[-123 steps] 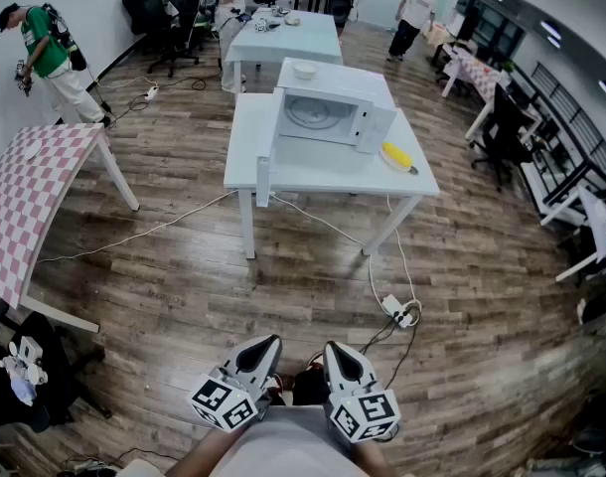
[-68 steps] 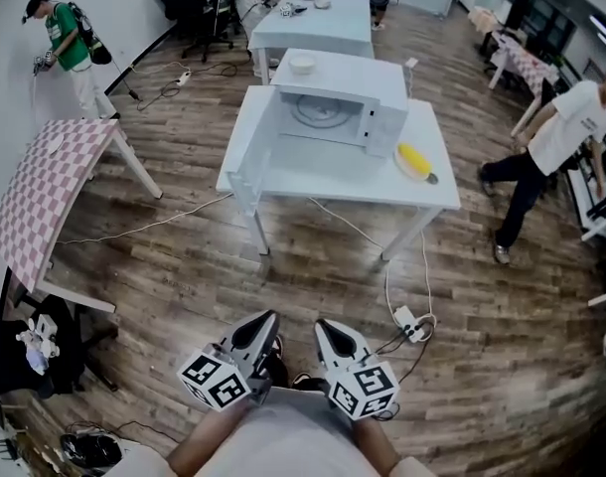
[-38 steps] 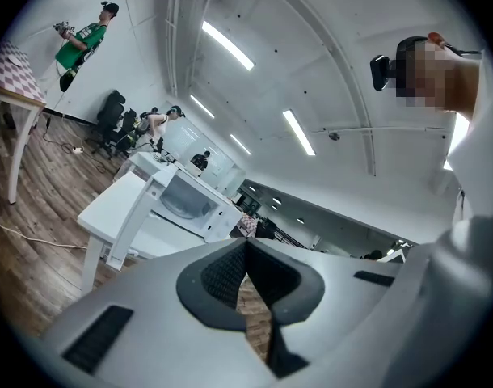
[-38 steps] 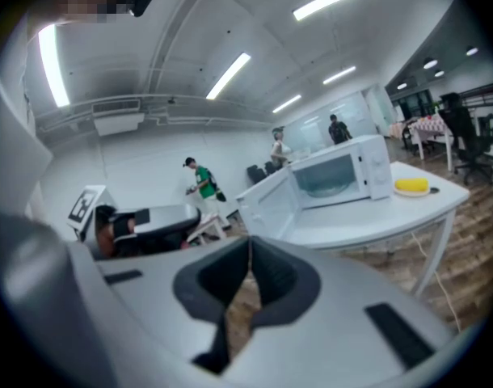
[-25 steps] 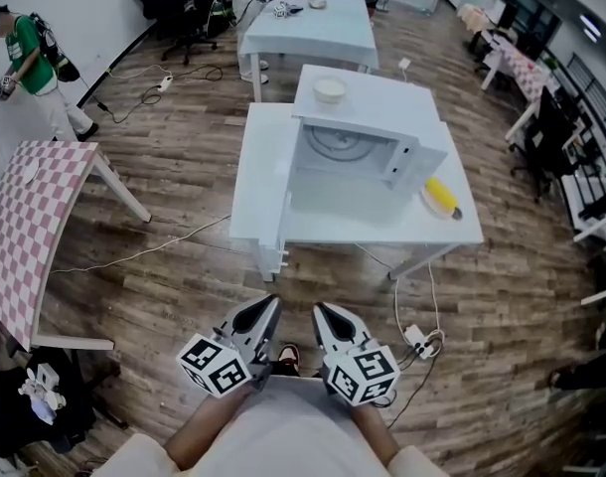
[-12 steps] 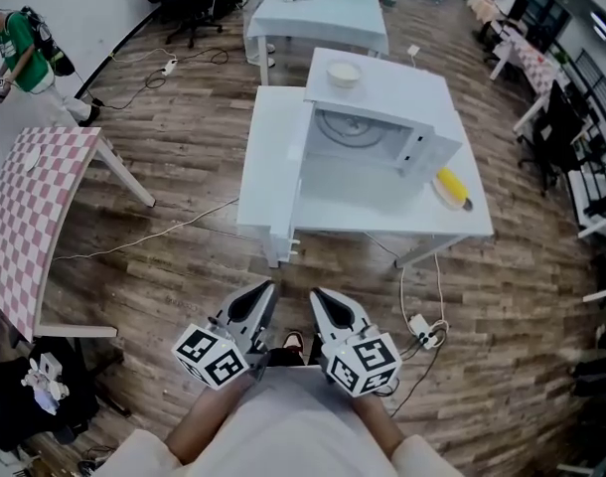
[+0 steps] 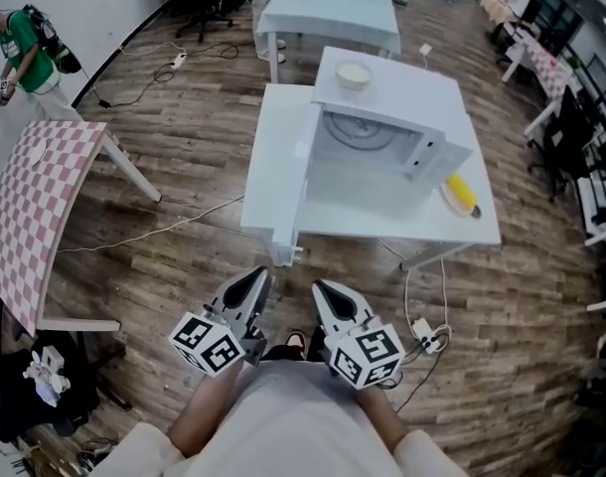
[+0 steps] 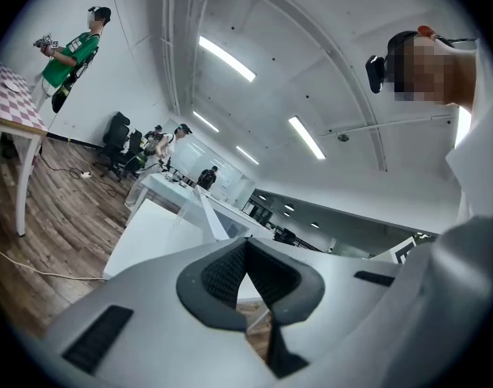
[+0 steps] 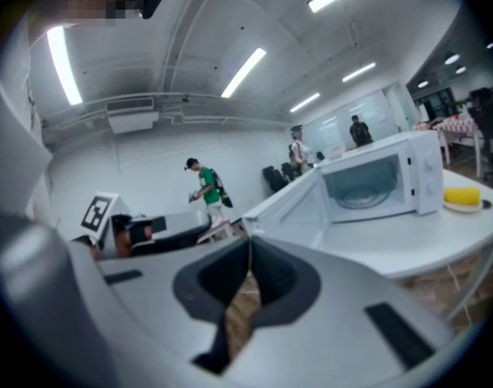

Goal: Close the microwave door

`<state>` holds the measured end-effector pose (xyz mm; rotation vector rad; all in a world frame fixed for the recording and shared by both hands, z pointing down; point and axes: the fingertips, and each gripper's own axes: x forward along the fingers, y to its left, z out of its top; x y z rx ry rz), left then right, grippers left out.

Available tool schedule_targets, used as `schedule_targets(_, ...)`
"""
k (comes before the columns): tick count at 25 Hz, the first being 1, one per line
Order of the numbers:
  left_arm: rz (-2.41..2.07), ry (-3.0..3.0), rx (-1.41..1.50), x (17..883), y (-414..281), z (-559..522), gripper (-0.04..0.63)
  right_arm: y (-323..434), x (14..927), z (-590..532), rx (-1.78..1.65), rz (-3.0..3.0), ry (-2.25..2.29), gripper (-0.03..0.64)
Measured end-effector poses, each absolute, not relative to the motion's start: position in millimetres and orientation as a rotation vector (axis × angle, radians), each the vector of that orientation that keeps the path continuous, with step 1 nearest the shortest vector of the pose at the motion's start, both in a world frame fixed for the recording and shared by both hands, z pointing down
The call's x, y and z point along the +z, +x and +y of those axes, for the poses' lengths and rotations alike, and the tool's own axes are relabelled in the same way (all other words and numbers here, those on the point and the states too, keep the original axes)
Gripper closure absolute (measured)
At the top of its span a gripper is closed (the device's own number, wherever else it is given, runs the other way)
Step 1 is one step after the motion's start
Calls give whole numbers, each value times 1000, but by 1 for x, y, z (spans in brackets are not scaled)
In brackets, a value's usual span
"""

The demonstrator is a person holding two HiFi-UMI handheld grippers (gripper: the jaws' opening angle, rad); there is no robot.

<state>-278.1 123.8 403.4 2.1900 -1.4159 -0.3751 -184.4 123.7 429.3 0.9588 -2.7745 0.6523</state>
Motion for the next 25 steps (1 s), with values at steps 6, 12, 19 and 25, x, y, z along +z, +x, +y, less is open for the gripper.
schedule_targets(6,-1488,2146,-329,413,-300,105,577,-183,434,109,663,-2765,932,594)
schedule_targets(12,-1527,2134,-299,420,-304,91,577,-182,436,95,668,-2766,896,594)
schedule_targets(19,-1540,2106,-264,434,-306,73,577,-179,439,74,701,-2746,879,594)
schedule_targets(25,-1560,2070,-258,439,-307,60,575,-176,443,59,724,-2743,852,594)
